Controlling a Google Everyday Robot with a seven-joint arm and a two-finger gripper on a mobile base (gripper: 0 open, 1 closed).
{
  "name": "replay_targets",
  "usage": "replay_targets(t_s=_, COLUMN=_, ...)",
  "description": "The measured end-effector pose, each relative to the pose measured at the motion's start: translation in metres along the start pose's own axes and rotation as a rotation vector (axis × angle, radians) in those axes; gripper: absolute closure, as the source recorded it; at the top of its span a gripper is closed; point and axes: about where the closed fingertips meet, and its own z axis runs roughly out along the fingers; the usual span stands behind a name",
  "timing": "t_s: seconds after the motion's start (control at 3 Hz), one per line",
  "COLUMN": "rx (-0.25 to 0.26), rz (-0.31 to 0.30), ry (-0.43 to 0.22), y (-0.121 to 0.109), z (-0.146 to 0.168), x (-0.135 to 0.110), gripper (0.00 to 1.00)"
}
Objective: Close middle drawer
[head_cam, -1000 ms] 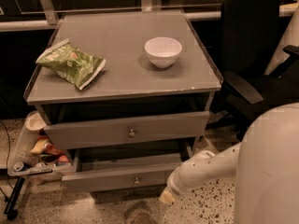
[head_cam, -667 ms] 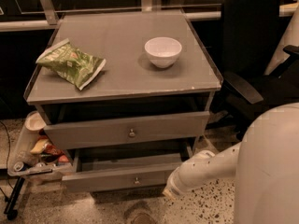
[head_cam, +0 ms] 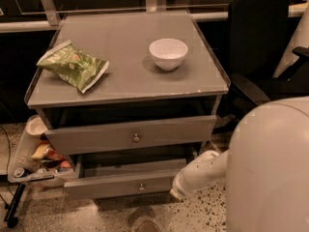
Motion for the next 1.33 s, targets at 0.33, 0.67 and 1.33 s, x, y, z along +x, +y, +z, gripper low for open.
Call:
replay_targets(t_s=0.33, rx=0.071, rz=0.012, ry=0.016, y=-0.035, z=0.0, x=-0.012, gripper=1.0)
replay_targets(t_s=0.67, rx=0.101, rz=0.022, ry=0.021, y=-0.051, z=0.006, x=-0.016, gripper=1.0)
replay_targets(t_s=1.33, rx=0.115, rz=0.045, ry=0.039, y=-0.061, z=0.022, x=-0.017, gripper=0.75)
